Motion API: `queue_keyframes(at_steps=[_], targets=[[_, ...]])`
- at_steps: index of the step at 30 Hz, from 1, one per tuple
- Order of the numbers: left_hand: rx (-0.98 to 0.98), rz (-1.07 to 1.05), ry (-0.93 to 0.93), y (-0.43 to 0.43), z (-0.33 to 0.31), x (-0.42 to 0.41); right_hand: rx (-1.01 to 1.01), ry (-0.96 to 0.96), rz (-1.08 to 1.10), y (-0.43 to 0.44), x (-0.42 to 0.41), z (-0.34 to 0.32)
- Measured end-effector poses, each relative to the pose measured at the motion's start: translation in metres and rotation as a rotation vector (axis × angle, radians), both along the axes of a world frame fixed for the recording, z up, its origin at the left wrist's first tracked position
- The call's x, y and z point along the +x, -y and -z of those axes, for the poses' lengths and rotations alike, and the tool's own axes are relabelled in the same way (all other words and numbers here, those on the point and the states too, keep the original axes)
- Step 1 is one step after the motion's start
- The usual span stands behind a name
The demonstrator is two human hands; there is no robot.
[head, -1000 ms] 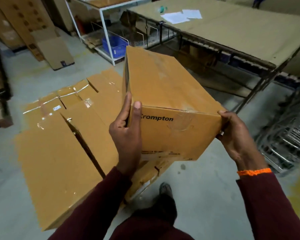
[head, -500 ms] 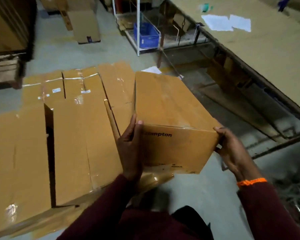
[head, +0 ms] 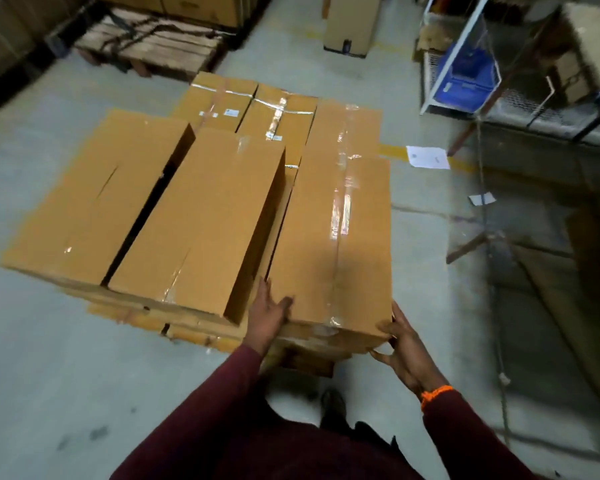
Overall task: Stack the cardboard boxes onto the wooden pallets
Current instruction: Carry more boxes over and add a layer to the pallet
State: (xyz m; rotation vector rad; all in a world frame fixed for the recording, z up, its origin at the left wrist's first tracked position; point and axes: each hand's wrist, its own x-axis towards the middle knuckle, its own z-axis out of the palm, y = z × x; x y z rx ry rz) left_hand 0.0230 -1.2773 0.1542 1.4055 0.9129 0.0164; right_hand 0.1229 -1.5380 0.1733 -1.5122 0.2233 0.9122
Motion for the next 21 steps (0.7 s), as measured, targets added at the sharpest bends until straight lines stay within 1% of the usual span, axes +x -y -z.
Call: queue_keyframes(at_steps=[2,4,7,10,13,16,21], targets=[[-0.004,0.035,-0.125,0.008,0.012,-0.007,-0.022,-0.077,0.023,0.006,-0.006,0.018],[0.033,0.054,-0.195,0.009,0.018,-0.011,-0.042,-0.089,0.044,0.007,-0.011,0.031],[-0.023,0.058,-0.199,0.001,0.020,-0.012,-0.083,-0.081,0.090,0.005,-0.012,0.039],[-0.004,0.095,-0.200,-0.016,0.015,-0.013,-0.099,-0.063,0.106,-0.008,-0.011,0.039],[0.051,0.174,-0.227,-0.037,0.013,-0.016,-0.111,-0.045,0.112,-0.027,-0.014,0.040],[0.053,0.264,-0.249,-0.054,0.012,-0.019,-0.126,-0.027,0.141,-0.041,-0.017,0.045],[0.056,0.396,-0.205,-0.067,0.012,-0.027,-0.186,-0.014,0.249,-0.053,-0.021,0.047]])
